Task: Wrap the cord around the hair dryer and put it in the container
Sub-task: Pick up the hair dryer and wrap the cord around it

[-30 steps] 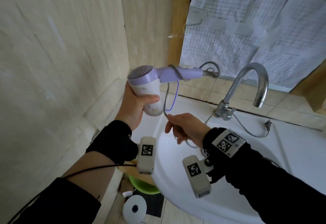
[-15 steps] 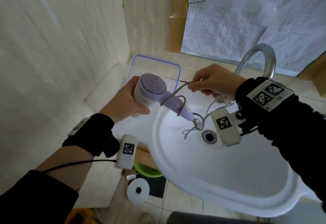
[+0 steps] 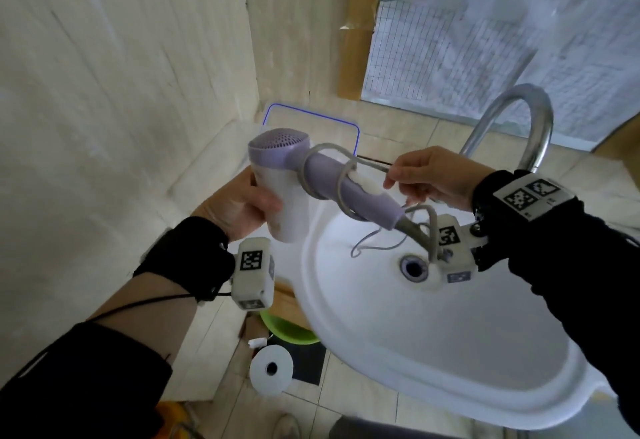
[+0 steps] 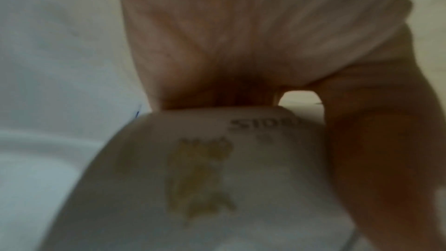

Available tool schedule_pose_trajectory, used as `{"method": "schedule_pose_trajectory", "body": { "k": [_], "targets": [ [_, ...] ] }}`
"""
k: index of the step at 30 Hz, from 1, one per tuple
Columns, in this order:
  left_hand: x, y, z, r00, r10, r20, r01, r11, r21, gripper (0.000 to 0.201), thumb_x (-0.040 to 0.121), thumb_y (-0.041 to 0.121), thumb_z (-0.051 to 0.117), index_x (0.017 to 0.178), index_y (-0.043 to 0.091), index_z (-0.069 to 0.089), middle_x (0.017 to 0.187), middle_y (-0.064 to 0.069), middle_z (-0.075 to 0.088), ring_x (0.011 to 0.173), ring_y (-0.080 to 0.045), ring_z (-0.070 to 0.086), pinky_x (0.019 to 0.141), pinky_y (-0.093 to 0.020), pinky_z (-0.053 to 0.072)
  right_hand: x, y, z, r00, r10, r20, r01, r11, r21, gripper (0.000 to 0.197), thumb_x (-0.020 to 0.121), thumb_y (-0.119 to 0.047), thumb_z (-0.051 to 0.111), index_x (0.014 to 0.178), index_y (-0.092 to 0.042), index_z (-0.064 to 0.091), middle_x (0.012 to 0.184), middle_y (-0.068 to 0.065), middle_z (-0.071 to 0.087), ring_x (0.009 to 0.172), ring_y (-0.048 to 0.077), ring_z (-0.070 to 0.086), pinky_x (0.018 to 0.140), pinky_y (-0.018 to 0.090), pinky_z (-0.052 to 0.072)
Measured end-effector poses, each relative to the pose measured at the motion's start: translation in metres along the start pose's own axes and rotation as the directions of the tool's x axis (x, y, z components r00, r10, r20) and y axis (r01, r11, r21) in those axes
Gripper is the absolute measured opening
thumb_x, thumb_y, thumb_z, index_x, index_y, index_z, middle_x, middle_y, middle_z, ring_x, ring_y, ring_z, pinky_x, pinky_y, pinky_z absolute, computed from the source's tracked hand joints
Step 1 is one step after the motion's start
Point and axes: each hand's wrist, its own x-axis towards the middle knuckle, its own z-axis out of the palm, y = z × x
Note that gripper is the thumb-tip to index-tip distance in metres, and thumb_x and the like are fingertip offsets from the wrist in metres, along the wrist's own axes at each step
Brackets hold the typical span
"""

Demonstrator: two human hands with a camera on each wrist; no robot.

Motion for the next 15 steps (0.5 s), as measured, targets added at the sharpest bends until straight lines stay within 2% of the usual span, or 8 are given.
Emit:
{"method": "schedule_pose_trajectory", "body": {
  "k": [2,3,5,8,10,11,13,15],
  "targets": [
    [0.001,-0.003,0.001,0.999,0.034,-0.038,-0.039,0.991,-0.129,0.056,0.024,0.010,0.083,0.080,0.015,0.079,0.073,-0.002,0.075,0.072,-0.016,0.072,0.067,-0.024,0.057,0.000,0.004,0.003,1.000,-0.009,-0.012,0.010,0.996,0.087,0.025,0.088,-0.008,0.054,0.067,-0.011,0.067,0.053,0.003,0.054,0.048,0.013,0.048,0.048,0.017,0.049],
    [0.002,-0.004,0.002,0.998,0.041,-0.051,-0.050,0.982,-0.182,0.061,0.022,0.016,0.086,0.082,0.013,0.078,0.076,-0.004,0.075,0.076,-0.018,0.072,0.071,-0.028,0.058,0.000,0.008,0.006,0.999,-0.007,-0.034,0.011,0.991,0.130,0.025,0.088,-0.006,0.052,0.068,-0.010,0.066,0.061,0.008,0.055,0.053,0.016,0.050,0.056,0.021,0.052],
    [0.006,-0.006,0.008,0.996,0.054,-0.065,-0.070,0.959,-0.273,0.068,0.025,0.019,0.087,0.091,0.012,0.075,0.084,-0.008,0.075,0.083,-0.022,0.072,0.078,-0.036,0.057,0.004,0.016,0.020,0.996,-0.014,-0.085,0.031,0.980,0.195,0.027,0.090,-0.010,0.052,0.066,-0.011,0.065,0.066,0.013,0.052,0.052,0.015,0.051,0.070,0.031,0.049],
    [0.016,-0.013,0.027,0.989,0.083,-0.125,-0.120,0.939,-0.323,0.073,0.037,0.013,0.085,0.106,0.011,0.063,0.092,-0.009,0.066,0.086,-0.023,0.066,0.081,-0.037,0.054,0.013,0.027,0.058,0.987,-0.023,-0.156,0.035,0.997,0.072,0.036,0.092,-0.018,0.051,0.057,-0.016,0.059,0.054,0.008,0.047,0.037,0.005,0.044,0.065,0.035,0.042],
    [0.022,-0.016,0.035,0.974,0.129,-0.189,-0.172,0.958,-0.230,0.060,0.051,0.006,0.073,0.108,0.012,0.060,0.091,-0.009,0.059,0.085,-0.022,0.058,0.079,-0.037,0.048,0.015,0.026,0.080,0.987,-0.033,-0.154,0.013,0.992,-0.129,0.036,0.092,-0.020,0.049,0.056,-0.019,0.054,0.042,-0.006,0.045,0.037,0.004,0.040,0.059,0.027,0.040],
    [0.023,-0.016,0.035,0.963,0.151,-0.222,-0.188,0.970,-0.156,0.056,0.056,0.005,0.068,0.111,0.011,0.059,0.091,-0.009,0.059,0.085,-0.021,0.057,0.077,-0.036,0.047,0.014,0.024,0.087,0.988,-0.053,-0.147,0.016,0.970,-0.244,0.035,0.091,-0.022,0.049,0.056,-0.020,0.053,0.038,-0.008,0.046,0.041,0.005,0.040,0.056,0.024,0.037],
    [0.024,-0.014,0.031,0.942,0.188,-0.277,-0.198,0.980,-0.007,0.063,0.057,0.003,0.067,0.119,0.006,0.055,0.096,-0.011,0.061,0.088,-0.022,0.057,0.074,-0.032,0.049,0.010,0.016,0.089,0.988,-0.096,-0.121,0.042,0.919,-0.391,0.028,0.089,-0.026,0.051,0.062,-0.019,0.058,0.040,-0.011,0.050,0.048,0.006,0.041,0.054,0.020,0.034],
    [0.024,-0.012,0.020,0.916,0.222,-0.335,-0.185,0.973,0.140,0.074,0.052,0.001,0.071,0.124,0.000,0.051,0.103,-0.016,0.061,0.089,-0.023,0.058,0.070,-0.031,0.050,0.006,0.008,0.081,0.991,-0.107,-0.076,0.062,0.892,-0.447,0.021,0.087,-0.026,0.053,0.071,-0.018,0.063,0.049,-0.009,0.050,0.052,0.006,0.042,0.055,0.018,0.034]
  ]
}}
